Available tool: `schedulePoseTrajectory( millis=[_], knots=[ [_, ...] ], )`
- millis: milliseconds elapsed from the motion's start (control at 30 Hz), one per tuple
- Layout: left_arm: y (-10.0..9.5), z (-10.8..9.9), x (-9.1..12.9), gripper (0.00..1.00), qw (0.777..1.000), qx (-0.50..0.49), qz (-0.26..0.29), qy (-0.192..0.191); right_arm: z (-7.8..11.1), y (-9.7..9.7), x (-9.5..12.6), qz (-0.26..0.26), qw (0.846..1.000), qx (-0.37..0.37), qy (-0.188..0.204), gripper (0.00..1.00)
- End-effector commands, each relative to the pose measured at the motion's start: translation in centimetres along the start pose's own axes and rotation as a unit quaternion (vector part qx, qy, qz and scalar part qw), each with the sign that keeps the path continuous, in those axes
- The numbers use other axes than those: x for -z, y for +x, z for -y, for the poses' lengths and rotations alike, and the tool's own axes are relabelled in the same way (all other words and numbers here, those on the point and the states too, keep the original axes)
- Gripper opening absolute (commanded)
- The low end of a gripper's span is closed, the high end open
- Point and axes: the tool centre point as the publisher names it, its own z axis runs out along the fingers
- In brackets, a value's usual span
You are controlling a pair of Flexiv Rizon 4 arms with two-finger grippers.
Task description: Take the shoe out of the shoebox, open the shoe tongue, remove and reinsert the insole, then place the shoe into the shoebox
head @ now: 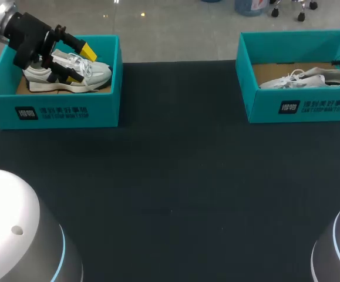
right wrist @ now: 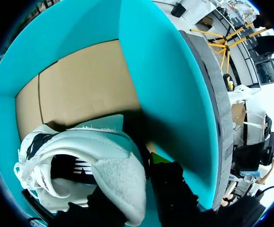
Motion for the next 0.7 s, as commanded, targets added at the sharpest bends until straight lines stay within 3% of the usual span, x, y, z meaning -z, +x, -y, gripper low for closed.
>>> schedulePoseTrajectory(
  millis=[33, 200, 267, 467, 700],
  knots=[
    [0.0, 0.1, 0.0, 1.0, 1.0, -0.001, -0.001, 0.0, -0.1, 0.2, -0.7, -0.005, 1.0, -0.005, 0.0, 0.0],
    [0.0, 0.1, 0.0, 1.0, 1.0, -0.001, -0.001, 0.0, 0.0, 0.2, -0.6, -0.009, 1.0, -0.011, 0.0, 0.0],
    [0.0, 0.1, 0.0, 1.0, 1.0, -0.001, -0.001, 0.0, 0.0, 0.3, -0.4, -0.01, 1.0, -0.011, -0.002, 0.15],
    [0.0, 0.1, 0.0, 1.0, 1.0, -0.001, -0.001, 0.0, 0.0, 0.2, 0.6, -0.013, 1.0, -0.01, -0.009, 0.37],
    [0.0, 0.1, 0.0, 1.0, 1.0, -0.001, -0.001, 0.0, 0.3, 0.0, 1.5, -0.011, 1.0, -0.012, -0.015, 0.39]
  ],
)
